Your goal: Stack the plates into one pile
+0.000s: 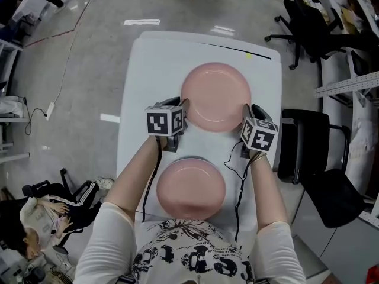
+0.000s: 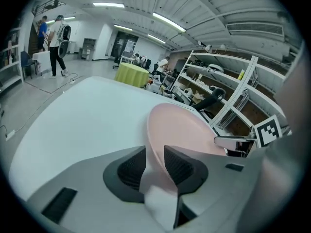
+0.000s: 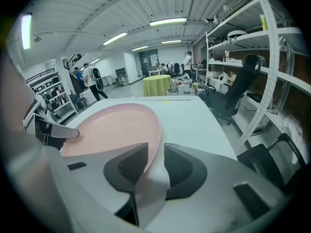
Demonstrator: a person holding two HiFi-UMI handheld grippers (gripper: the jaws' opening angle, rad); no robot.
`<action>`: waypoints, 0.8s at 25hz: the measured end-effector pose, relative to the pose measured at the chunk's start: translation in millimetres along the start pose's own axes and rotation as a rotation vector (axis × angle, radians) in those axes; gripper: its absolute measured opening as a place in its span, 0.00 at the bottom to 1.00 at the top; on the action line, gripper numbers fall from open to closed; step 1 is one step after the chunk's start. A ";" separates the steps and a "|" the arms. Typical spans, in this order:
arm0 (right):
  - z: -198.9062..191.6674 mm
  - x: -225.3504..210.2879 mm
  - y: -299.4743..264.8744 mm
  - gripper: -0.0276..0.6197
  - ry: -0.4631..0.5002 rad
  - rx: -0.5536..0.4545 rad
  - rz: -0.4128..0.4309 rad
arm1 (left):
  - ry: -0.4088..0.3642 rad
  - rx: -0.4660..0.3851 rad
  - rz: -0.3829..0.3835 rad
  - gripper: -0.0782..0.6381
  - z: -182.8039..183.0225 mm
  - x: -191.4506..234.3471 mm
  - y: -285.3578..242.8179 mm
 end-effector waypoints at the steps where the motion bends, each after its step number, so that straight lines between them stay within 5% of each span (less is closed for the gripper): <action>1: -1.3 -0.4 -1.0 0.21 -0.004 0.001 0.003 | 0.009 -0.003 -0.004 0.29 -0.5 0.1 -0.4; 15: -33.2 23.1 30.7 0.18 -0.009 0.033 0.086 | 0.078 -0.050 -0.044 0.23 -19.6 0.0 36.8; 20: -41.1 28.2 60.6 0.18 -0.014 0.013 0.119 | 0.049 -0.074 -0.024 0.23 -27.8 -14.1 68.3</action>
Point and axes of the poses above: the fingertips, and each gripper's own axes: y backward along the fingers, x to its left, z out of its top, the point moved 1 cm from there along y, backward along the fingers, and after that the axes turned 15 degrees about -y, right-handed, at the moved point
